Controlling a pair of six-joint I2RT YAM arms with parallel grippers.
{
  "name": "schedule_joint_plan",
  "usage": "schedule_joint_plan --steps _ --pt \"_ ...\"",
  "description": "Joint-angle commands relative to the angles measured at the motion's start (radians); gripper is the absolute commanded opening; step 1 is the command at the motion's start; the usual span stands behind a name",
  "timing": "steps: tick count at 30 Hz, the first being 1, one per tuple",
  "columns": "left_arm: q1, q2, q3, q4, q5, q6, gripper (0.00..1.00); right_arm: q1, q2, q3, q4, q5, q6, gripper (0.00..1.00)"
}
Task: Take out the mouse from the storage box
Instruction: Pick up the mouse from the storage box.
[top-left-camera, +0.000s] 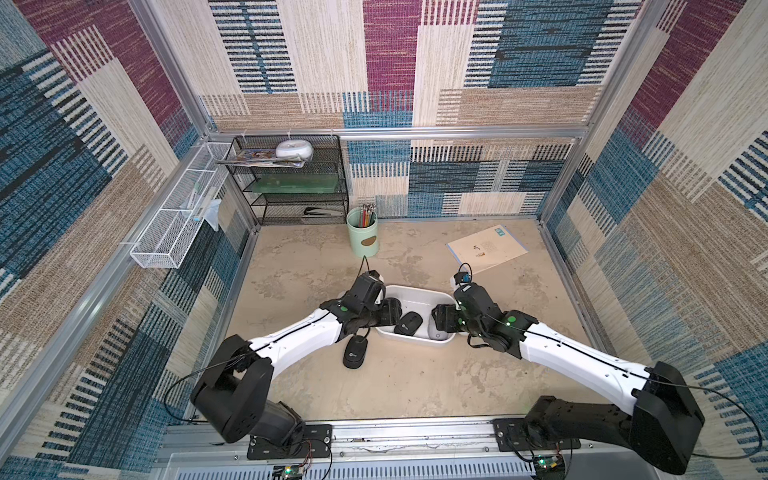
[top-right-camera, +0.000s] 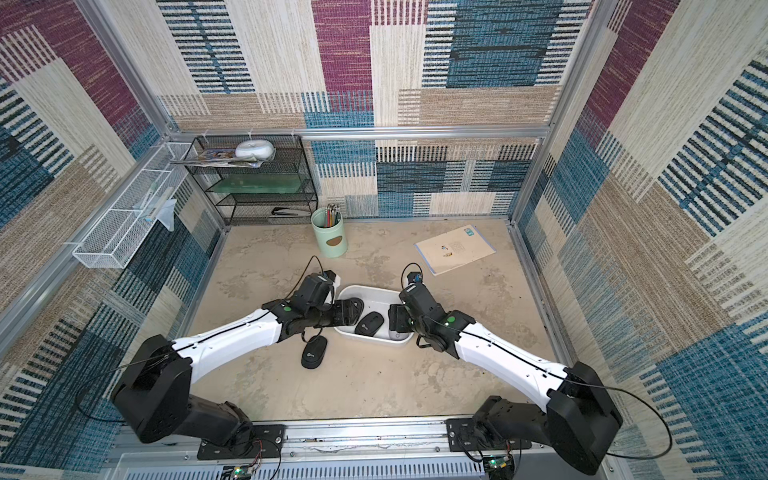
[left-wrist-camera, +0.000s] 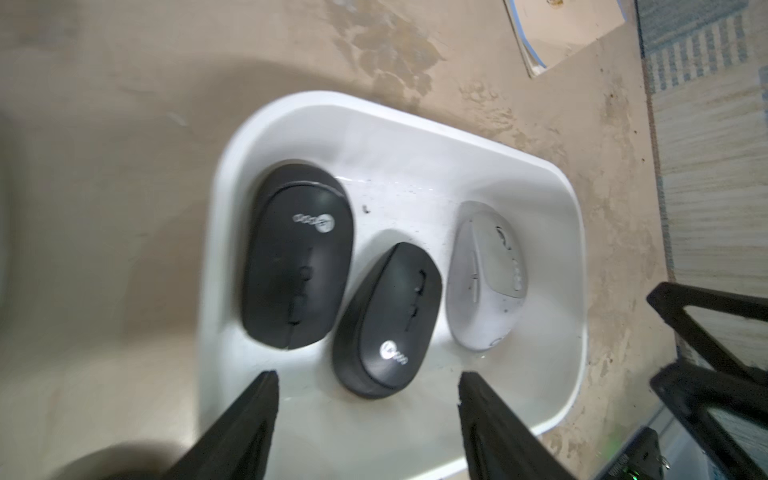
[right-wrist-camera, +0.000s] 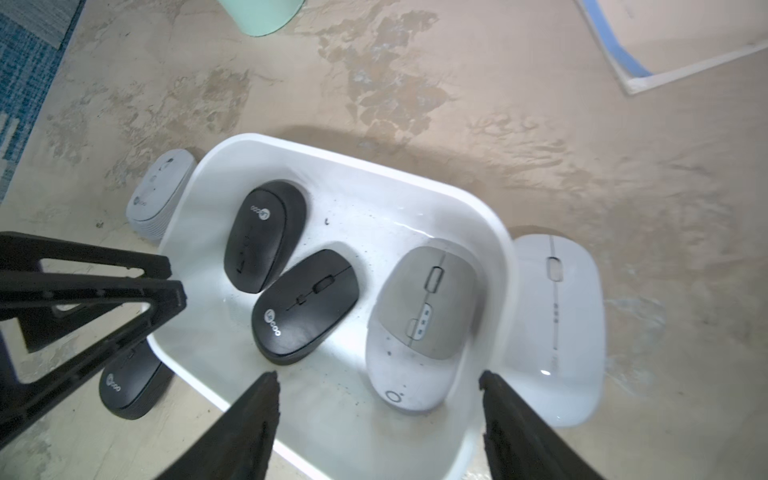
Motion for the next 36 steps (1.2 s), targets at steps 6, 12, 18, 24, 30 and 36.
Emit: schedule_joint_plan --steps 6,12,18,24,30,36 --pt "0.044 -0.258 -0.171 -0.010 -0.189 0.061 0.79 0.048 0.164 0.154 -0.197 0.081 0.154 0.78" --pt "0.048 -0.336 -0.227 -0.030 -0.243 0.122 0.82 0.065 0.262 0.209 -0.271 0.109 0.215 0.78" --pt "0.053 -0.355 -0.243 -0.014 -0.247 0.145 0.85 0.076 0.355 0.256 -0.304 0.131 0.247 0.77" --pt "0.057 -0.369 -0.251 -0.010 -0.241 0.143 0.86 0.078 0.429 0.297 -0.308 0.132 0.241 0.75" --pt "0.062 -0.409 -0.261 -0.021 -0.255 0.147 0.89 0.082 0.501 0.350 -0.300 0.110 0.223 0.72" --pt "0.062 -0.412 -0.260 -0.021 -0.245 0.146 0.89 0.094 0.519 0.390 -0.270 0.086 0.194 0.71"
